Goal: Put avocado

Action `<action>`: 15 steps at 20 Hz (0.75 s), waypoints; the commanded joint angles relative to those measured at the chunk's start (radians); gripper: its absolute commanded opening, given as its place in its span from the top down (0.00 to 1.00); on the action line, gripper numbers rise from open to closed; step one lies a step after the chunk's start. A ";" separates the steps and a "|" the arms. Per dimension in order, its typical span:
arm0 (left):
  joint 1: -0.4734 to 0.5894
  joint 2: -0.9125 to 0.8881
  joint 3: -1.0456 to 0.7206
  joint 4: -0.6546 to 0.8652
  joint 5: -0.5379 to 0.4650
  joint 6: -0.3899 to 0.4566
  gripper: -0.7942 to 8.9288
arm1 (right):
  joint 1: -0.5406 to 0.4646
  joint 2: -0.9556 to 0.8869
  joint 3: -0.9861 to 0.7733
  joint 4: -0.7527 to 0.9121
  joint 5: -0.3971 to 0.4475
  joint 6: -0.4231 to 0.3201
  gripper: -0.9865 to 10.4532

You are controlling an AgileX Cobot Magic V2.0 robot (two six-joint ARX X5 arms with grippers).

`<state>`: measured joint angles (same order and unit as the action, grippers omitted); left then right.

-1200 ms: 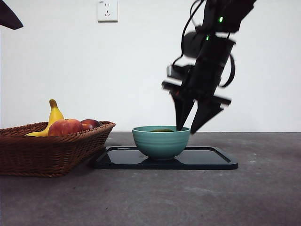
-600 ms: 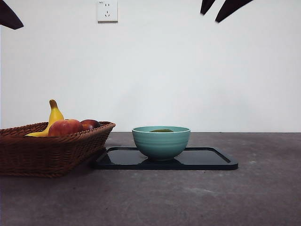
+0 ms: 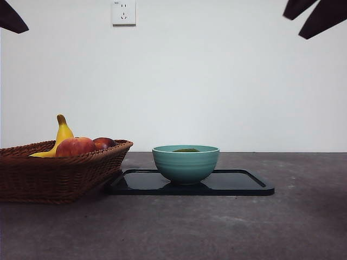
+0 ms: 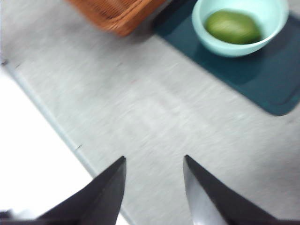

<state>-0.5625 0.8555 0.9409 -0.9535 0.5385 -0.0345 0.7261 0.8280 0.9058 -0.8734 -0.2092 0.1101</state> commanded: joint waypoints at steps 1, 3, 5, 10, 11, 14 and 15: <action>-0.005 0.004 0.007 0.008 0.005 0.019 0.57 | 0.035 -0.026 -0.010 0.012 -0.003 0.021 0.74; -0.005 0.004 0.007 0.008 0.005 0.019 0.57 | 0.050 -0.043 -0.010 0.014 -0.003 0.021 0.74; -0.005 0.004 0.007 0.008 0.005 0.019 0.57 | 0.051 -0.047 -0.010 0.013 -0.003 0.021 0.74; -0.005 0.004 0.007 0.008 0.005 0.019 0.59 | 0.051 -0.045 -0.010 0.013 -0.003 0.021 0.74; -0.005 0.004 0.007 0.008 0.005 0.019 0.68 | 0.051 -0.046 -0.010 0.013 -0.003 0.021 0.77; -0.005 0.004 0.007 0.008 0.005 0.020 0.91 | 0.051 -0.045 -0.010 0.013 -0.003 0.014 0.91; -0.005 0.004 0.007 0.008 0.005 0.020 0.91 | 0.051 -0.045 -0.010 0.013 -0.003 0.013 0.91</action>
<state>-0.5625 0.8555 0.9409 -0.9535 0.5385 -0.0338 0.7670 0.7757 0.8898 -0.8703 -0.2096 0.1207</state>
